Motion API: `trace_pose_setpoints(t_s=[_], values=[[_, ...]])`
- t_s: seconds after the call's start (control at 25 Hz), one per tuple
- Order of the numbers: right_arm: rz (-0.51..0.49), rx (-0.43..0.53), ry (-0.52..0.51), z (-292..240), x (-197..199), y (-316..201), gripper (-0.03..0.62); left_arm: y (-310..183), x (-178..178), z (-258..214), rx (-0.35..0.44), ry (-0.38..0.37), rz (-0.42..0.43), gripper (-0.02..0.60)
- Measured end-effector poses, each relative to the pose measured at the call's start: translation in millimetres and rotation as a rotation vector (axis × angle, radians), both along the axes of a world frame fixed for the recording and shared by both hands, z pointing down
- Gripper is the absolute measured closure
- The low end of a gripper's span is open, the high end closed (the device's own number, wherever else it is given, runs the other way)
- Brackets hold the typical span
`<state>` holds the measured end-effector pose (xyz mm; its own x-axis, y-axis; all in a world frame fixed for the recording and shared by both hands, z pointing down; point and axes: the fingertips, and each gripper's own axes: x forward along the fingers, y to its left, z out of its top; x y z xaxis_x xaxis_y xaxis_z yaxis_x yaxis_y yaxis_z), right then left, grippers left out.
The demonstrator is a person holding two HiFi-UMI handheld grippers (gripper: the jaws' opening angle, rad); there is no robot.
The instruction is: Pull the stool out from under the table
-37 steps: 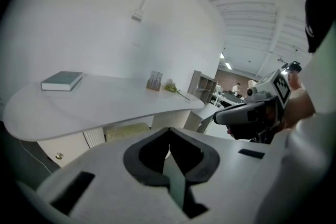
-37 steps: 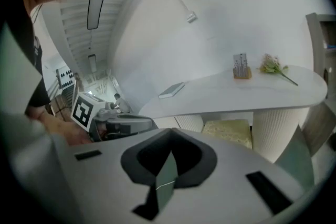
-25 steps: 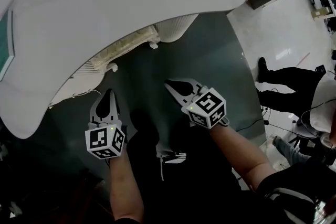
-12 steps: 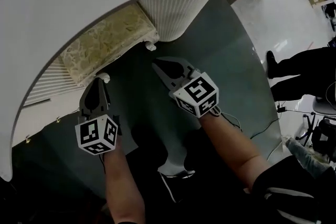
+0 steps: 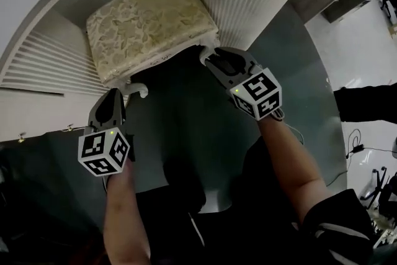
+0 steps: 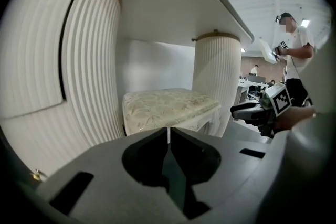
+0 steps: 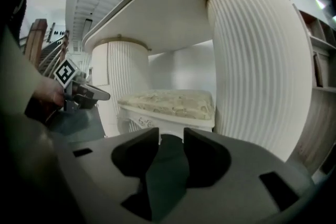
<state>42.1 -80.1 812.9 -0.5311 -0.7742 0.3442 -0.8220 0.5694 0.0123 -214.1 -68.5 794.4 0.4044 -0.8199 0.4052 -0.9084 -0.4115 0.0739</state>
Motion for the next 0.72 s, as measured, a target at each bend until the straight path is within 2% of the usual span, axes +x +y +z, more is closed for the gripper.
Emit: trace_pose_setpoints(t_s=[0.12, 0.16, 0.28, 0.4, 0.52, 0.72], values=[[-0.003, 0.028, 0.043, 6.1, 1.8, -22.7, 0.390, 0.7, -6.5, -0.5, -0.006, 0.058, -0.013, 0.516], [0.001, 0.034, 0.056, 6.0, 4.0, -30.0, 0.379, 0.3, -7.9, -1.8, 0.002, 0.047, -0.003, 0.490], [0.015, 0.009, 0.087, 11.8, 13.8, -47.2, 0.335, -1.6, -17.6, 11.9, 0.004, -0.091, 0.032, 0.399], [0.027, -0.068, 0.081, 33.0, 19.4, -60.7, 0.293, -6.3, -32.9, 42.0, -0.061, -0.182, 0.023, 0.313], [0.042, -0.120, 0.093, 53.7, 27.9, -65.8, 0.275, -16.8, -37.6, 67.7, -0.108, -0.196, 0.022, 0.307], [0.039, -0.089, 0.124, 60.3, 19.5, -81.6, 0.284, -36.9, -43.6, 86.5, -0.140, -0.181, 0.020, 0.293]])
